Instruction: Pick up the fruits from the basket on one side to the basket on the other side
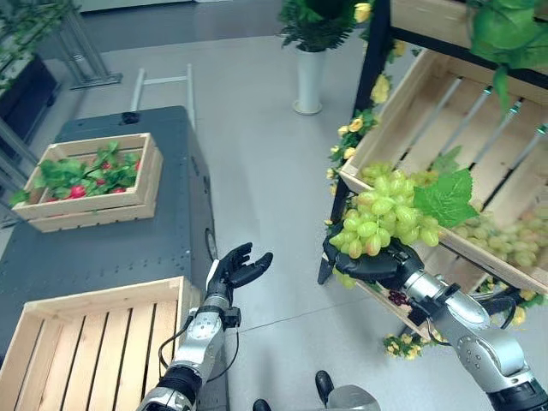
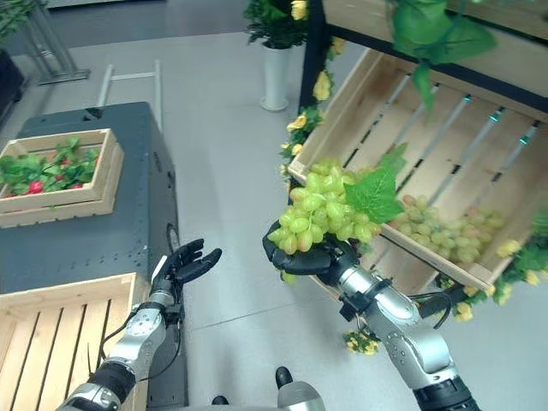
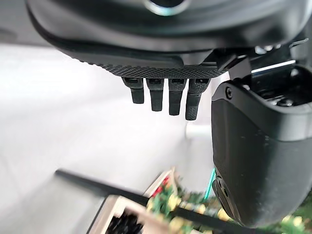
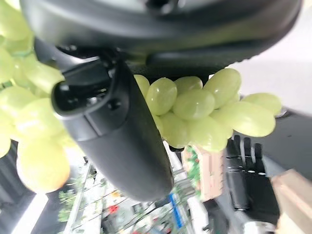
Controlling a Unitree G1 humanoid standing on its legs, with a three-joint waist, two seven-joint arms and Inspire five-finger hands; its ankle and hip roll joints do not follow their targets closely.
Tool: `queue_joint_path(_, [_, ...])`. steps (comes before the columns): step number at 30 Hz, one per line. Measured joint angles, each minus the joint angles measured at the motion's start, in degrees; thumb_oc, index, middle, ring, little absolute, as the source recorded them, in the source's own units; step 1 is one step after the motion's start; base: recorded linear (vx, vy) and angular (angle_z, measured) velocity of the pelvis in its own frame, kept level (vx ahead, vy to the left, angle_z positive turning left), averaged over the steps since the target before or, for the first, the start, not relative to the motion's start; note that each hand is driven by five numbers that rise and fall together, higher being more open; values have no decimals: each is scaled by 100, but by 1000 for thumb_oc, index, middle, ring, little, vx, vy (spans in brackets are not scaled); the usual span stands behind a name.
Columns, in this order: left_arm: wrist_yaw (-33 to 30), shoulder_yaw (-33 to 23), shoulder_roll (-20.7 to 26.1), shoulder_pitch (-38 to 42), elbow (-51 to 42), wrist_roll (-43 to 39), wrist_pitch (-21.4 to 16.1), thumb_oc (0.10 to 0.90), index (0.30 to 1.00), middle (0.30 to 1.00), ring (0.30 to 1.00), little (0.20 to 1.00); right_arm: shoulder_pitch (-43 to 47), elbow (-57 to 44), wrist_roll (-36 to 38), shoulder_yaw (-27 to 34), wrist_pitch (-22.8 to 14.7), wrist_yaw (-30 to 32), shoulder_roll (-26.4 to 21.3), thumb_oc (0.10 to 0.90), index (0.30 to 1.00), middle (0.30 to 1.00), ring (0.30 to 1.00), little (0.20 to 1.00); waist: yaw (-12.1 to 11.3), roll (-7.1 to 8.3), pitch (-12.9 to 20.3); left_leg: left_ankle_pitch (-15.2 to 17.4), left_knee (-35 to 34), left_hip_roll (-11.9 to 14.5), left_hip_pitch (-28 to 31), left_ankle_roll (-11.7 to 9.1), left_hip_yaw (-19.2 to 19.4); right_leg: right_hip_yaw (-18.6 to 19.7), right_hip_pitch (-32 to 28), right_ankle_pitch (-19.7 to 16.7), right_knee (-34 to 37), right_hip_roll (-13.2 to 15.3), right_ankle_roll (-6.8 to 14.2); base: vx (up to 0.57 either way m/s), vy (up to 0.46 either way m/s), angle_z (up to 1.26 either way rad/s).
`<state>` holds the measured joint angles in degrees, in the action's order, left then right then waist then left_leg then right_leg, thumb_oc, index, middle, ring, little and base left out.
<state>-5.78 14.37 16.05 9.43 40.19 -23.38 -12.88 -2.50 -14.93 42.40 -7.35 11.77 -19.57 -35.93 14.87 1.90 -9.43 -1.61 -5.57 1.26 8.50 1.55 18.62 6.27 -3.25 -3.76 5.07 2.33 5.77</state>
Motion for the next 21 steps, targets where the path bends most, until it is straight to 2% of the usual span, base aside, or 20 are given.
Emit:
queue_joint_path(2, [17,0,-11,-3,160,-2,17,800,900,900,900,900,-115,0,-41,135,30,-116,-90,400,300,300,300,300,31,2,1,16,-1,-6,26,7,123,132,32,-16,0,-5,21,58,106,-34])
queue_joint_path(6, [97,0,-10,-62,340,-6,153,800,900,900,900,900,-323,-129,-166,481,35,-280,-421,400,300,300,300,300,304,11,7,56,-3,-26,27,-8,244,252,83,-35,3,11,72,17,76,-14])
queue_joint_path(13, [246,58,-71,-62,382,-171,248,800,900,900,900,900,-334,-138,-106,1131,34,-297,-769,400,300,300,300,300,605,39,22,80,-3,-37,52,25,514,483,178,-117,0,-14,77,11,46,-21])
queue_joint_path(18, [420,172,-182,-46,382,-169,259,800,900,900,900,900,-144,-133,118,1175,37,-290,-974,400,300,300,300,300,647,43,24,110,-3,-30,77,-6,587,575,190,-125,1,-37,86,5,14,-10])
queue_joint_path(21, [476,345,-189,-48,382,-168,305,800,900,900,900,900,197,-75,527,1157,225,-234,-1076,400,300,300,300,300,611,52,27,110,-2,-30,72,-6,595,580,196,-121,0,-36,102,0,0,0])
